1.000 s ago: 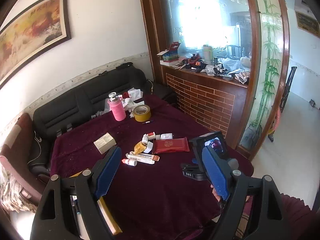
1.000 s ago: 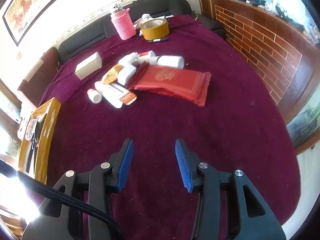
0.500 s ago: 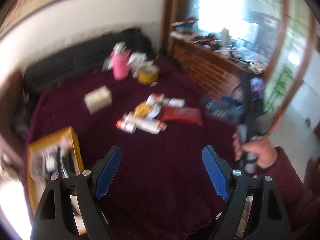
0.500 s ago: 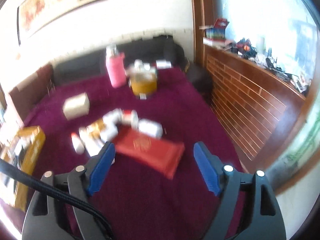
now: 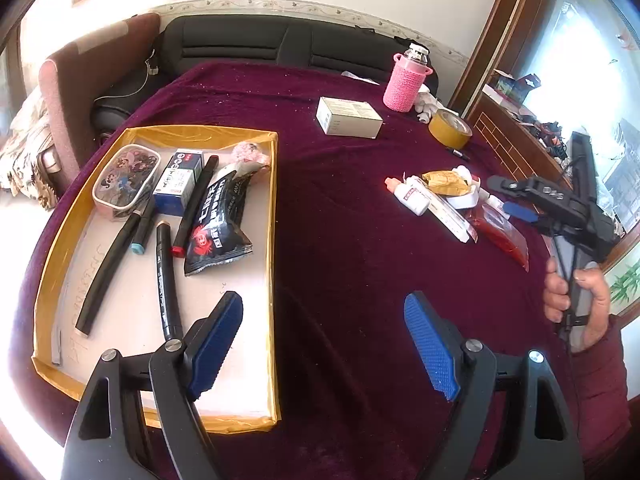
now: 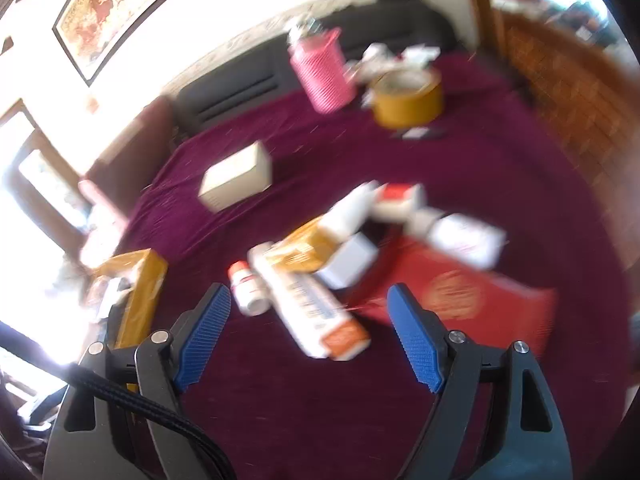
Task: Organize objects
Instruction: 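Grasp the white bottle with orange cap with the left gripper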
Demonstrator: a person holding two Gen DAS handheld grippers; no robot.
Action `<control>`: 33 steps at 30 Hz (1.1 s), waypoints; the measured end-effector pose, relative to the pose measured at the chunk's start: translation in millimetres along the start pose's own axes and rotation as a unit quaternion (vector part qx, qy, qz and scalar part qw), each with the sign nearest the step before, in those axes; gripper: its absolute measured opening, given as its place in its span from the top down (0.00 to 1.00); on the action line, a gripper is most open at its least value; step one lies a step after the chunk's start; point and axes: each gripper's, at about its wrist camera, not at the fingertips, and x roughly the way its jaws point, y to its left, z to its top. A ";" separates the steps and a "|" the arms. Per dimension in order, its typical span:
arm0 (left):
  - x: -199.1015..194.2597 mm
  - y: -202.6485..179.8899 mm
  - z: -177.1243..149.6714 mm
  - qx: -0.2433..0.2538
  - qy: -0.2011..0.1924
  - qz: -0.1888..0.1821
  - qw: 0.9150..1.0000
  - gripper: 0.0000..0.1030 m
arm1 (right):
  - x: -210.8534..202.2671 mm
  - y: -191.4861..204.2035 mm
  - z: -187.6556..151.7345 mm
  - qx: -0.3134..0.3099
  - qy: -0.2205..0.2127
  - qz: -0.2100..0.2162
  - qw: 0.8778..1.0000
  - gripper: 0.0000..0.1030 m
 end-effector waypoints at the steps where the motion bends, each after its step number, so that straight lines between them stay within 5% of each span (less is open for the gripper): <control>1: -0.9 -0.2 -0.5 0.000 -0.003 -0.002 1.000 0.24 | 8.3 2.5 -1.4 0.003 0.005 -0.001 1.000 0.22; 5: -0.5 -4.1 0.8 0.007 -0.006 -0.017 1.000 0.24 | 43.6 13.6 -12.4 0.001 0.056 -0.012 0.998 0.22; 9: 2.2 -8.1 3.0 0.010 -0.004 -0.025 1.000 0.24 | 50.4 30.4 -36.8 -0.012 0.111 0.087 0.990 0.22; 11: 8.6 -12.2 8.4 0.005 0.005 -0.036 0.999 0.24 | 34.1 34.0 -41.6 -0.021 0.084 0.106 0.991 0.22; 16: 37.1 -48.2 33.3 0.007 0.009 -0.027 1.000 0.24 | 4.4 10.9 -41.7 0.000 -0.032 0.066 0.997 0.22; 23: 122.0 -100.3 80.3 -0.017 0.009 0.001 1.000 0.24 | -5.4 -22.6 -43.5 0.050 -0.072 0.078 0.993 0.22; 30: 203.8 -123.0 92.0 0.003 0.023 0.070 0.997 0.25 | -28.6 -30.0 -37.0 0.048 -0.117 0.070 0.990 0.21; 32: 213.9 -119.7 91.5 0.003 0.038 0.070 0.997 0.46 | -29.6 -33.4 -35.7 0.056 -0.117 0.079 0.988 0.21; 33: 215.9 -117.1 90.9 0.000 0.046 0.062 0.997 0.70 | -32.2 -35.1 -36.7 0.059 -0.117 0.082 0.988 0.21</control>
